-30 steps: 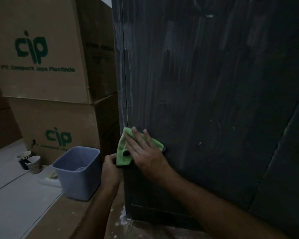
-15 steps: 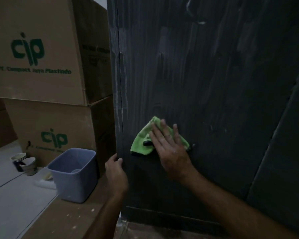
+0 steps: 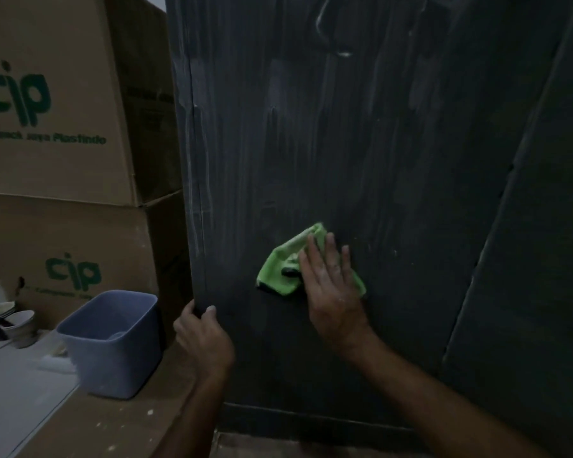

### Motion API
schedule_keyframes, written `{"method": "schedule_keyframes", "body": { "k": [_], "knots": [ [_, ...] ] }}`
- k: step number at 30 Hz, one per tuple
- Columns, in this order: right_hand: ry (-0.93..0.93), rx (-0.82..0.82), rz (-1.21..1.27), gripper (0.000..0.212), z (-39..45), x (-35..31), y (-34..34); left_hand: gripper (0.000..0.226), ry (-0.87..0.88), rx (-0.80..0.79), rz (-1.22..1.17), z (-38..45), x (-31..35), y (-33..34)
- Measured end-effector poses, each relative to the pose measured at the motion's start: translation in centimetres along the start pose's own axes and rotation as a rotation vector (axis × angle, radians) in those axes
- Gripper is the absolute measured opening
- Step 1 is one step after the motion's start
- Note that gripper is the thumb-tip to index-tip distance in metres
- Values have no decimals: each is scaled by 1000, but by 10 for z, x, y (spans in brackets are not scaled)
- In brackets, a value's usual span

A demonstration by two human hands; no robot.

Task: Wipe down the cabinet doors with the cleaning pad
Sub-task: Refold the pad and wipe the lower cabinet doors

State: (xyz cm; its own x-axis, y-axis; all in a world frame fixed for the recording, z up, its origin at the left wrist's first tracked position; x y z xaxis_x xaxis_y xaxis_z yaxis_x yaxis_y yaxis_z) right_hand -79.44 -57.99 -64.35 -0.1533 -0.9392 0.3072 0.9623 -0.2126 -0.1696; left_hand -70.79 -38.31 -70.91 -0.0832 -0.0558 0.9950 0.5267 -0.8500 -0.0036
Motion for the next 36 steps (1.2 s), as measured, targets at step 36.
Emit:
{"method": "schedule_keyframes", "body": {
  "k": [36],
  "knots": [
    [-370, -170, 67, 47, 11, 40, -43, 61, 296, -74, -185, 8, 68, -6]
  ]
}}
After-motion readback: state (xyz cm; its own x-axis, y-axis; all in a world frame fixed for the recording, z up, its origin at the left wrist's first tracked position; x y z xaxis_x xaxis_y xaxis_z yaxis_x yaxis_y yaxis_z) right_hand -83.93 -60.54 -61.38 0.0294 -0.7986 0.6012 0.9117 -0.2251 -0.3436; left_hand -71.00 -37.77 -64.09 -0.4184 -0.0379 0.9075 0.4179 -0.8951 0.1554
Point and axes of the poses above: each hand's wrist, its own z-axis towards the middle knuckle, its own y-axis out of the palm, x = y × z, the point moved 2 cm from there along z, towards the middle knuckle, and after that the axes turned 15 degrees about x, right-handed, at the moved point
